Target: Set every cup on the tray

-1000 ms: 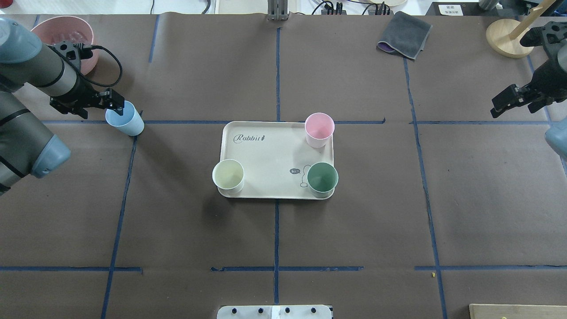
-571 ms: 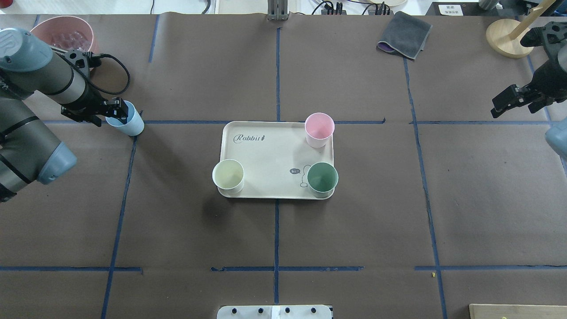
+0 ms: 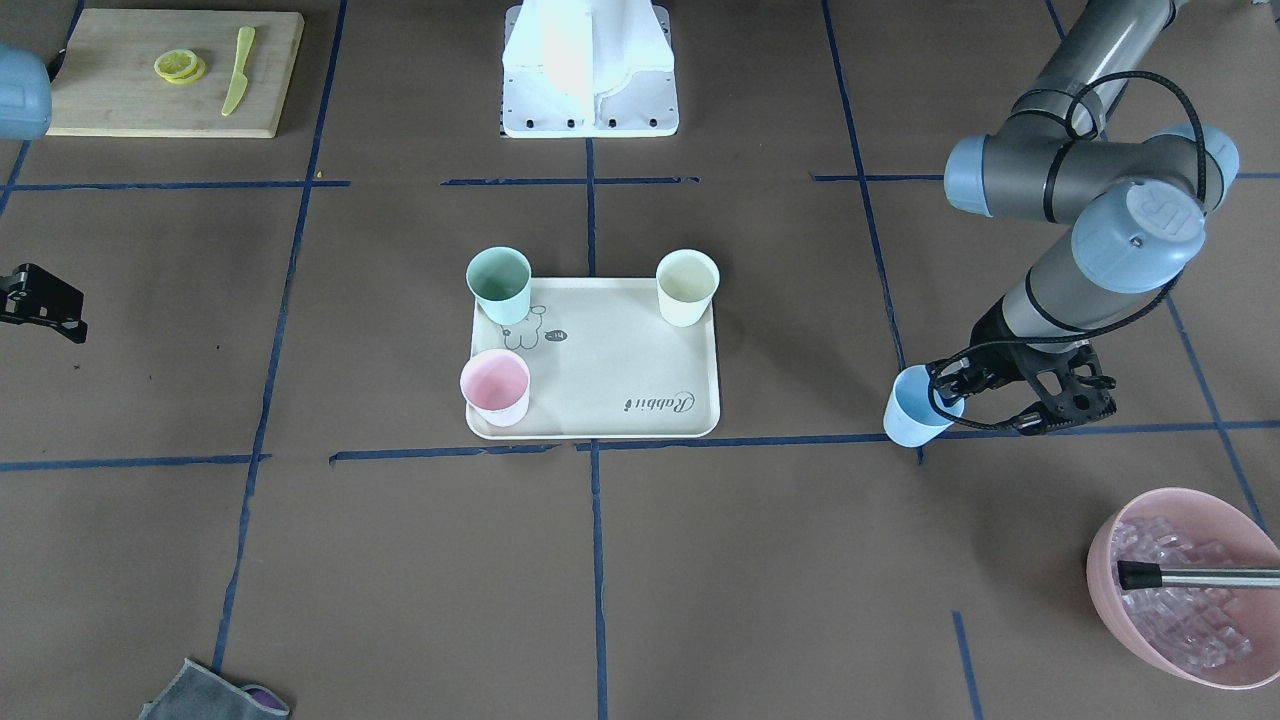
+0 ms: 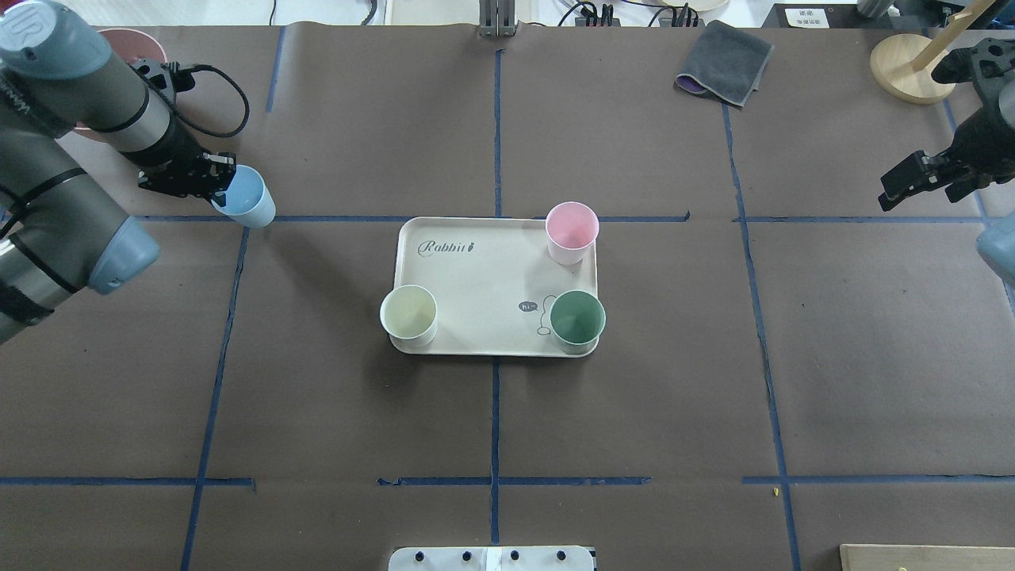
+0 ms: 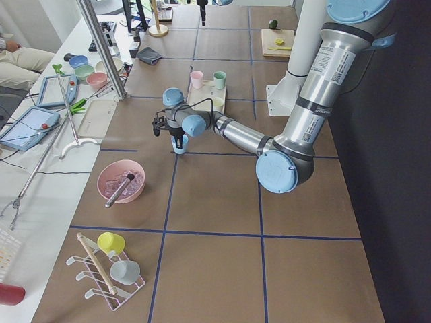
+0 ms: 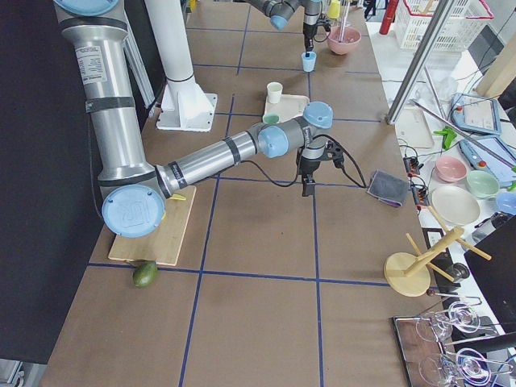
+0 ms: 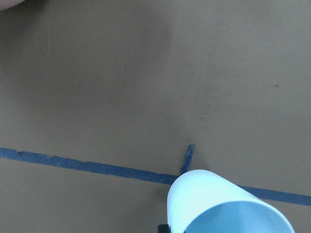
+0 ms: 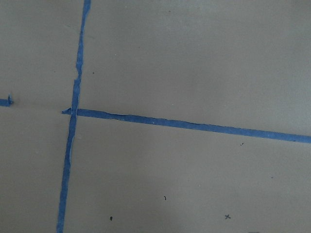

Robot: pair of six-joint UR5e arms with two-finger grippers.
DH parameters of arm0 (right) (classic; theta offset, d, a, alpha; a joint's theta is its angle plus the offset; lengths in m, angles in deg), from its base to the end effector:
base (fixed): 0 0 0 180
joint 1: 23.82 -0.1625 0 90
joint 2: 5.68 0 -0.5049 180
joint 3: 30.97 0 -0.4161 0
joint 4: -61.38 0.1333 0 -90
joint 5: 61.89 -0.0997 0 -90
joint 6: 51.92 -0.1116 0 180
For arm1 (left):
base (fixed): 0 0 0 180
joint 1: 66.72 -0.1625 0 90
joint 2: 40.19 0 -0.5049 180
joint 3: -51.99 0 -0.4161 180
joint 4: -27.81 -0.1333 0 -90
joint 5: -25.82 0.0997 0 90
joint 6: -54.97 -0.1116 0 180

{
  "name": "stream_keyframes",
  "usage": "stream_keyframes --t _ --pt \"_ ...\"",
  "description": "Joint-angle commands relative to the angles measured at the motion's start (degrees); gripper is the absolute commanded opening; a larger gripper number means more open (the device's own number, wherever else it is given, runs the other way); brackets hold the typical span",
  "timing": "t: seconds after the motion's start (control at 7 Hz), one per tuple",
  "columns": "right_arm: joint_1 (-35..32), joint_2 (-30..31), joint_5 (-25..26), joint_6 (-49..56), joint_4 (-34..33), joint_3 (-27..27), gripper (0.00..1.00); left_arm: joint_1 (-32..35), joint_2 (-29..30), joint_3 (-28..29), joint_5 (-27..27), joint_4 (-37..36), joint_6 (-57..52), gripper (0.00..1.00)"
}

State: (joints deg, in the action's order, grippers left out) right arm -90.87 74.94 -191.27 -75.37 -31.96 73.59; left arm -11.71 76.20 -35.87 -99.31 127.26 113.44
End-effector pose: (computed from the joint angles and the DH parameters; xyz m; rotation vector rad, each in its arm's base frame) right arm -0.1711 -0.5642 0.5375 0.0495 -0.7607 -0.1152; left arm 0.3662 -0.6437 0.4645 -0.0431 0.8229 -0.2062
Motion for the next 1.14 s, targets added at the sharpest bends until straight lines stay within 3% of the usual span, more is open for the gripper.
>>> stream_keyframes --t 0.0,0.29,0.57,0.71,0.86,1.0 --pt "0.0 0.1 0.0 0.0 0.0 -0.1 1.0 -2.7 7.1 -0.1 -0.4 -4.4 10.4 0.0" --pt "0.0 0.1 0.1 0.1 0.0 -0.1 1.0 -10.6 12.7 0.5 2.3 -4.4 22.4 0.0" --pt "0.0 0.1 0.2 0.0 0.0 -0.1 1.0 -14.2 18.6 6.6 4.5 -4.3 26.8 0.0" --pt "0.0 0.1 0.2 0.0 0.0 -0.1 1.0 -14.9 18.8 6.8 5.1 -4.1 26.9 0.01" --pt "0.0 0.1 0.2 0.0 0.1 -0.2 1.0 -15.4 18.6 6.8 5.2 -4.1 26.9 0.22" --pt "0.0 0.1 0.2 0.0 0.0 -0.1 1.0 -15.3 18.4 6.8 5.2 -4.1 26.5 0.71"
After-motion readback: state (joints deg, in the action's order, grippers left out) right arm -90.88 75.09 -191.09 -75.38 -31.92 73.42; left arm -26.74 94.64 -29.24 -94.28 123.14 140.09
